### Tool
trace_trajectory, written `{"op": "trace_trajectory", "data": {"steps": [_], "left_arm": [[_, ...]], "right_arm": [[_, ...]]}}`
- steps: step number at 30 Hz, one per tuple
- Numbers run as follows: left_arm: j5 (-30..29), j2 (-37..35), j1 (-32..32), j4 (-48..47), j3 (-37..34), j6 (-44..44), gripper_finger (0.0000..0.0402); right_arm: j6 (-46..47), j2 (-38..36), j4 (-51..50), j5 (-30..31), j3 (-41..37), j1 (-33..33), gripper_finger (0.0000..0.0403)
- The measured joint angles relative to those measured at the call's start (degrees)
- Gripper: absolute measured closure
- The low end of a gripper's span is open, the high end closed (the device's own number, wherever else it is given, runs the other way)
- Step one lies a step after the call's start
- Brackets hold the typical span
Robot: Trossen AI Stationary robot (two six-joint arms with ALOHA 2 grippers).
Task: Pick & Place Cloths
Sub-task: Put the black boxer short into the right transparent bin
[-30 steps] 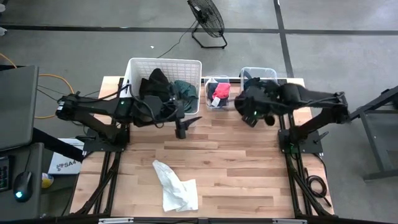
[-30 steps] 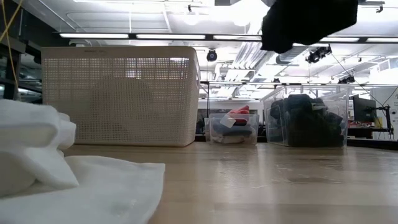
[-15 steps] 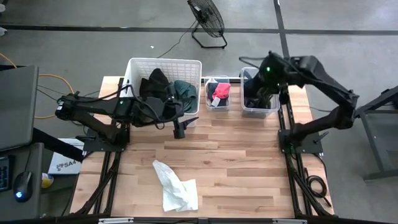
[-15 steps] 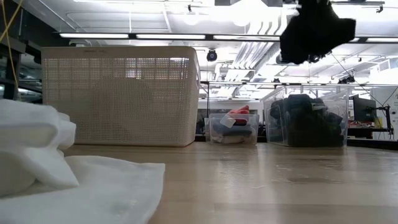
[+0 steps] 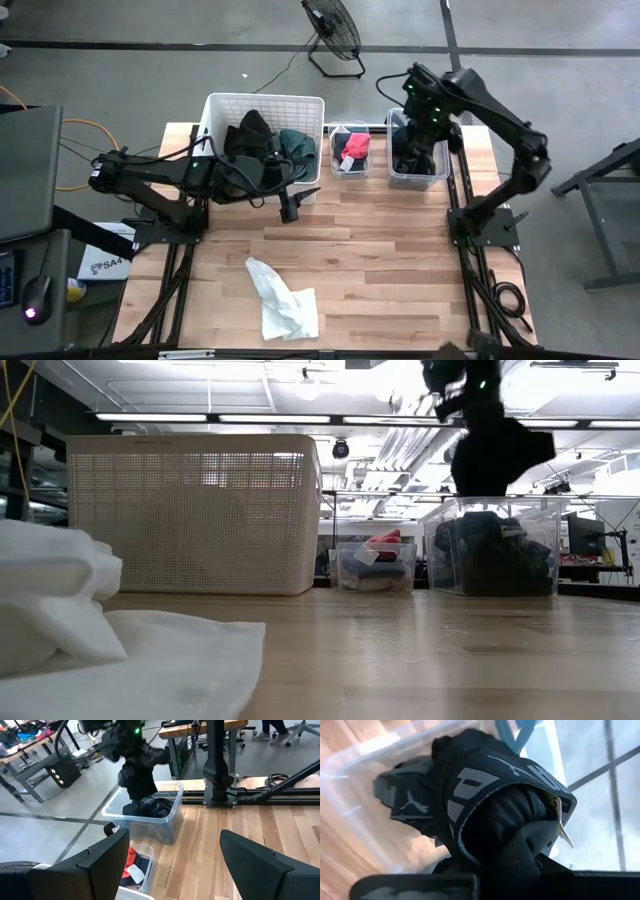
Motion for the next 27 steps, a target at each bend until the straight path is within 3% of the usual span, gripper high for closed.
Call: {"op": "trace_trajectory", "data": {"steps": [10,18,27], "left_arm": [[0.01,0.0,0.0,0.14,0.0,-1.65,0.0096],[0.02,0.0,0.0,0.17,0.0,-1.65,0.0096],[0.09,-0.05,0.0,0.18,0.0,-1.65,0.0096]], "right_arm": [[-0.01,12.56,0.05,-1.8,-0.02,-3.16,0.0369],[-1.36,19.58,0.09,-7.65,-0.32,-3.19,0.0369],[-0.69,21.55,5.68,-10.87,-10.7,-4.77,0.037]]}}
